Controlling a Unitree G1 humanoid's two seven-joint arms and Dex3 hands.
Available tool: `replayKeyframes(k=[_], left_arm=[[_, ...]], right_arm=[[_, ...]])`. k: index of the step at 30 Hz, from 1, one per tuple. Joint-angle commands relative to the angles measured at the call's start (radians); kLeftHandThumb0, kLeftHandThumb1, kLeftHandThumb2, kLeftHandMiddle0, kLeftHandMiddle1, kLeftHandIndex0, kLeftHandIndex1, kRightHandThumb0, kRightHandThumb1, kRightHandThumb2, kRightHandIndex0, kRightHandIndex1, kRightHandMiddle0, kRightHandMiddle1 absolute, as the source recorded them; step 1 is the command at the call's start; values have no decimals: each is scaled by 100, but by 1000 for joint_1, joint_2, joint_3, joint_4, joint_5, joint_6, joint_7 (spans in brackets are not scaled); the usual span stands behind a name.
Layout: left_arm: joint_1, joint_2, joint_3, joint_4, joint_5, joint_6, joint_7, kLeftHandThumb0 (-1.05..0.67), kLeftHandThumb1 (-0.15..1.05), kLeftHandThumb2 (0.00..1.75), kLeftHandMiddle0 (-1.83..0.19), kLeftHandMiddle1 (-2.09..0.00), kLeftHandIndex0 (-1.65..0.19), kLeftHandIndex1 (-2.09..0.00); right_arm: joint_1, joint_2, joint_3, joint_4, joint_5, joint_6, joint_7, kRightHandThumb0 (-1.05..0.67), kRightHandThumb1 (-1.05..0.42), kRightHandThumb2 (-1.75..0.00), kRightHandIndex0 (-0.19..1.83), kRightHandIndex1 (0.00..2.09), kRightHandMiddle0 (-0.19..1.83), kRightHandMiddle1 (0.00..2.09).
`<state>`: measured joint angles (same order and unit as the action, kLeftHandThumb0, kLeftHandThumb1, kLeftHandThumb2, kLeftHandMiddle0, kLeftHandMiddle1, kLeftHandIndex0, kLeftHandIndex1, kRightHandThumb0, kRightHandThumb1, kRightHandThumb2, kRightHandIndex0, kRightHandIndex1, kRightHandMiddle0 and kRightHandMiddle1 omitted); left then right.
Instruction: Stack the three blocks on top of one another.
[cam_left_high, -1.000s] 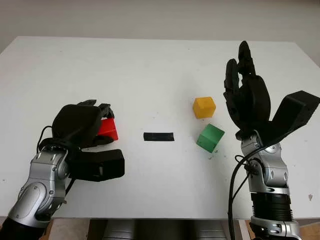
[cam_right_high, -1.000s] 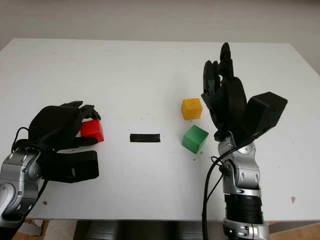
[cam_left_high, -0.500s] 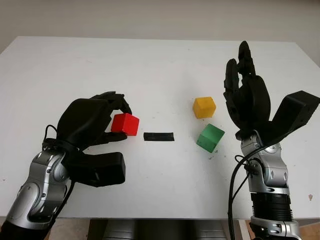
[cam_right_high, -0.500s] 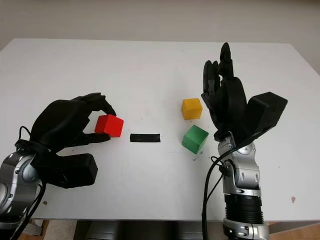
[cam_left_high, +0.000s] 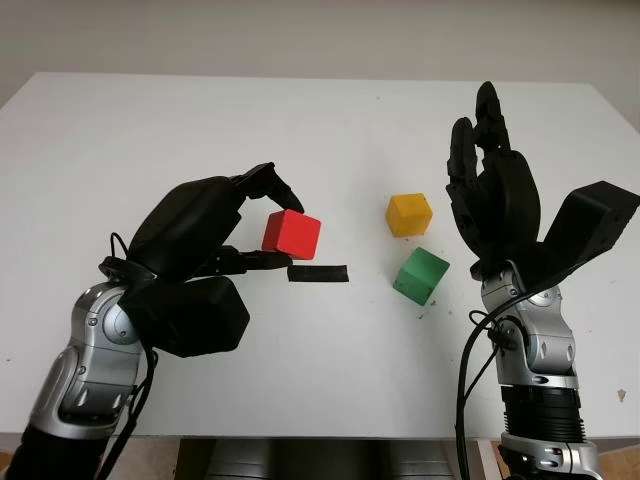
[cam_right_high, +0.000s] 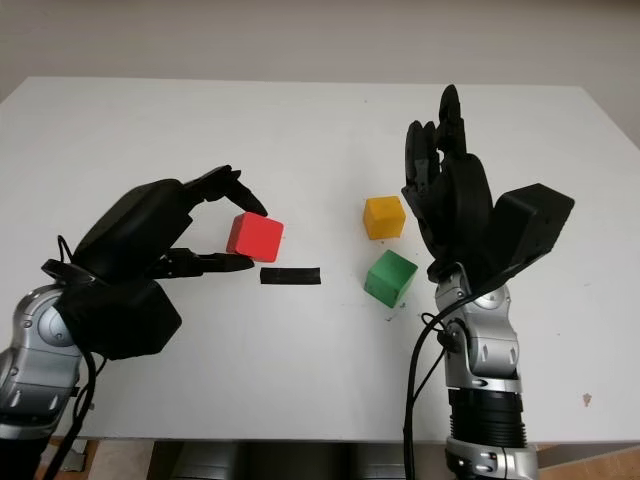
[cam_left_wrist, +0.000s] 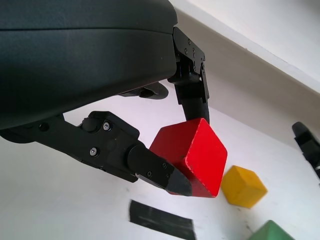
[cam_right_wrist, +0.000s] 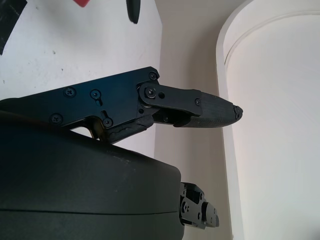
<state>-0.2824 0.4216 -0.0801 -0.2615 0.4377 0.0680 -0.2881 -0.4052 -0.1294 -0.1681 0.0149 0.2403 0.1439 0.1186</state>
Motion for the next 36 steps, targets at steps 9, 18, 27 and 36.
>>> replayKeyframes(k=[9,18,27,36], left_arm=[[-63,-130,-89,198,12,-25,133,-29,102,6,-23,-4,-23,-168],[-25,-134,-198,255,157,-76,227,-28,102,5,-18,-4,-21,-172],[12,-103,-254,226,254,-83,204,-28,102,5,-14,-4,-22,-180],[24,-97,-254,206,290,-57,188,-28,100,5,-15,-5,-26,-174]], right_arm=[[0,3,1,-10,-8,-14,-10,-68,-105,-51,-19,1,-19,1],[4,-1,-2,-16,-8,-9,-7,-68,-105,-50,-19,2,-19,3],[3,0,-4,-22,-6,1,-10,-68,-105,-51,-19,2,-19,1],[2,-5,0,-21,-17,-2,-10,-68,-105,-51,-19,2,-19,2]])
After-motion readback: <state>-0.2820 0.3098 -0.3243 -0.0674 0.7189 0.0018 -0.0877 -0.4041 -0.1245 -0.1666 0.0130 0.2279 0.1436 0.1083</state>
